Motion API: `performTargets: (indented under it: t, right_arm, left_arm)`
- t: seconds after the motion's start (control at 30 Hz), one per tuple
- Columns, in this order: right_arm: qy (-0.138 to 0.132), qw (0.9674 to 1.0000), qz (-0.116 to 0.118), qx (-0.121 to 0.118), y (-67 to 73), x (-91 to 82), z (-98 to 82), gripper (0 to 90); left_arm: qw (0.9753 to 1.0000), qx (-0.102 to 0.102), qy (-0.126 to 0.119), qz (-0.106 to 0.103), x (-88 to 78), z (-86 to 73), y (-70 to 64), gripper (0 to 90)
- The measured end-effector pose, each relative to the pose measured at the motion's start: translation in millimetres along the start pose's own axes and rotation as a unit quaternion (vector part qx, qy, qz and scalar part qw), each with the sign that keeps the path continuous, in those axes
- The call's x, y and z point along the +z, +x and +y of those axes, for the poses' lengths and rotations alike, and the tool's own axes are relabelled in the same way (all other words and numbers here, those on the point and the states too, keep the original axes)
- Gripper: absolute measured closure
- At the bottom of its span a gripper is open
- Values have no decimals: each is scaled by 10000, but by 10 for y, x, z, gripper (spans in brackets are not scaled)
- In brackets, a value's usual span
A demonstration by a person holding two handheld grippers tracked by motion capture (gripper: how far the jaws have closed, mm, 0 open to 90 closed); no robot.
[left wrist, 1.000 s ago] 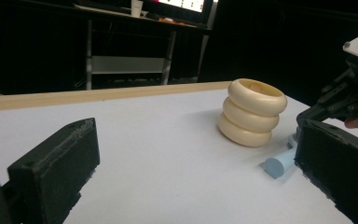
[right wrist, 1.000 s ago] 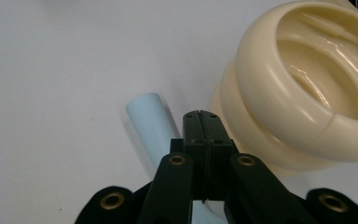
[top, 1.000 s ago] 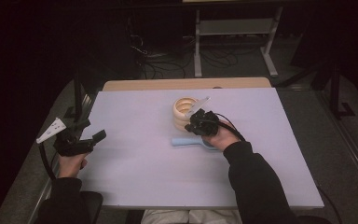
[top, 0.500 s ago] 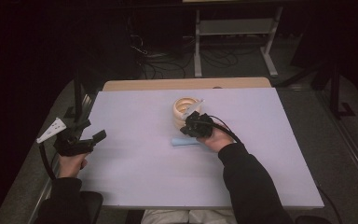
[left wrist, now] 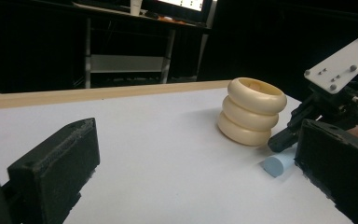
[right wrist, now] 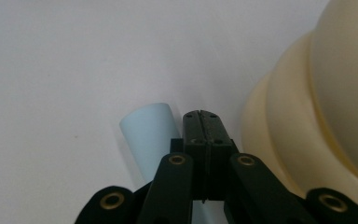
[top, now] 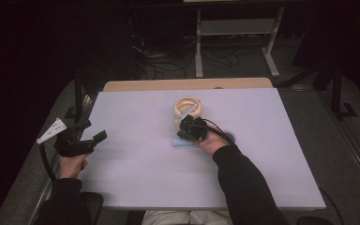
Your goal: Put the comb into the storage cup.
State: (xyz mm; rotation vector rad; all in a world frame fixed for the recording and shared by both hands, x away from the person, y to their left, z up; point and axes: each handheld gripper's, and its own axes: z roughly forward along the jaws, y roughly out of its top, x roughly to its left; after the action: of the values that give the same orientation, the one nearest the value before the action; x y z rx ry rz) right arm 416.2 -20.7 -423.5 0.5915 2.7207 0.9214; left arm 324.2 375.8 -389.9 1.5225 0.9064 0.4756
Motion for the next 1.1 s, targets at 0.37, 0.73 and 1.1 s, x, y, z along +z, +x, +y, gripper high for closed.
performTargets:
  t: [0.37, 0.73, 1.1]
  right_arm:
    - [202, 9996, 42, 199, -18, 29, -6, 889]
    - [564, 9983, 114, 60, 91, 72, -6, 889]
    - [603, 9978, 258, 9, 208, 29, -57, 890]
  left_arm:
    - [10000, -5, 9, -13, 2, 0, 3, 0]
    - [10000, -11, 1, -12, -4, 1, 5, 0]
    - [10000, -17, -1, -13, -6, 2, 5, 0]
